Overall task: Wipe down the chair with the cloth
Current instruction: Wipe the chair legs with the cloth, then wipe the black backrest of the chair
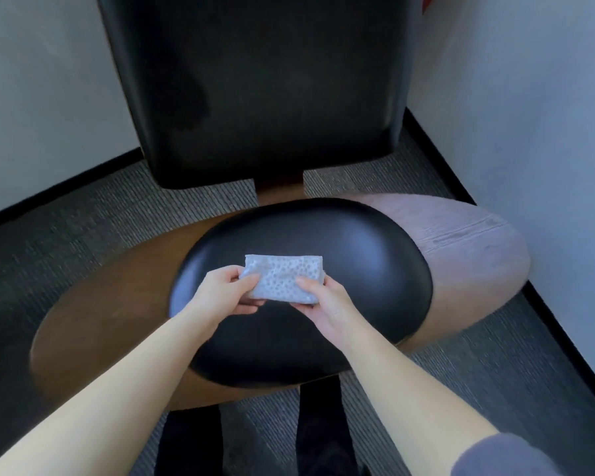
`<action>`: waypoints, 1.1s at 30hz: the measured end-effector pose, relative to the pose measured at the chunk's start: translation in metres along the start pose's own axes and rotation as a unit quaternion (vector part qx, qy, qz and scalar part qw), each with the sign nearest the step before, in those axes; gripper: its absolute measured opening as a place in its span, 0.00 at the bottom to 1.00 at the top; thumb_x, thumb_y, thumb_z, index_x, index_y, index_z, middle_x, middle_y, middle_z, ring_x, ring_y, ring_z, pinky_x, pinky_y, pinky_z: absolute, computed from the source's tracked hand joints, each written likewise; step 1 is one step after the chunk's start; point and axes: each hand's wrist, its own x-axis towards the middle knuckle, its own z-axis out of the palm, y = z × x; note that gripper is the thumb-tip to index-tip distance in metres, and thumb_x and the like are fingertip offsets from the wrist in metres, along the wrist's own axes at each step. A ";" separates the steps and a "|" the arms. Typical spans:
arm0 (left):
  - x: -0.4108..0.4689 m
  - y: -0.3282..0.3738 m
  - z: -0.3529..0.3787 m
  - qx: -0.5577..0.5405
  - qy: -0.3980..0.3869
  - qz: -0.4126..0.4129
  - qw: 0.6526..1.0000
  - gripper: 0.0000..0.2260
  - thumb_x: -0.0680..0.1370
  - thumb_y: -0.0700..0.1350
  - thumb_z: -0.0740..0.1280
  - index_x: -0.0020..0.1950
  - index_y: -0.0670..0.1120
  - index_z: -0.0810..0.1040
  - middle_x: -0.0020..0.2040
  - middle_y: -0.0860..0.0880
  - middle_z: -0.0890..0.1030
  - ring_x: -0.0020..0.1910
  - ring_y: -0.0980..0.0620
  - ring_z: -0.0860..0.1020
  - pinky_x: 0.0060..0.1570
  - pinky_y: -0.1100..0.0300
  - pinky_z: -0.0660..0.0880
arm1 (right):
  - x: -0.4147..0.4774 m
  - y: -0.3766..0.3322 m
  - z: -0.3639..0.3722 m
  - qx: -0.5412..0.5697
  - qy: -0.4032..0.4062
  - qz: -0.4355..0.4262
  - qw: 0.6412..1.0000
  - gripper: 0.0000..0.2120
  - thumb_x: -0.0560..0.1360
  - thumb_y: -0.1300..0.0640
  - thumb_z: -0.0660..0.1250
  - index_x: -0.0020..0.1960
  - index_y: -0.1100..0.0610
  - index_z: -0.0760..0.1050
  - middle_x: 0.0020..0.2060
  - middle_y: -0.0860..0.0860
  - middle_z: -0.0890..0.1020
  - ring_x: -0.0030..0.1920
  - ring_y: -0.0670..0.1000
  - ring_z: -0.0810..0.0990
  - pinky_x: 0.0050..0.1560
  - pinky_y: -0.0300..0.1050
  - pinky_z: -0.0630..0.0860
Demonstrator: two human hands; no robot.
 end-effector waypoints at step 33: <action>0.245 -0.031 -0.002 0.607 0.044 -0.012 0.793 0.61 0.59 0.81 0.59 0.75 0.54 0.26 0.77 0.48 0.28 0.75 0.39 0.29 0.69 0.28 0.39 | 0.315 -0.084 -0.022 -0.818 0.008 -0.218 0.533 0.17 0.80 0.59 0.56 0.68 0.60 0.70 0.58 0.58 0.78 0.58 0.59 0.76 0.49 0.45 0.69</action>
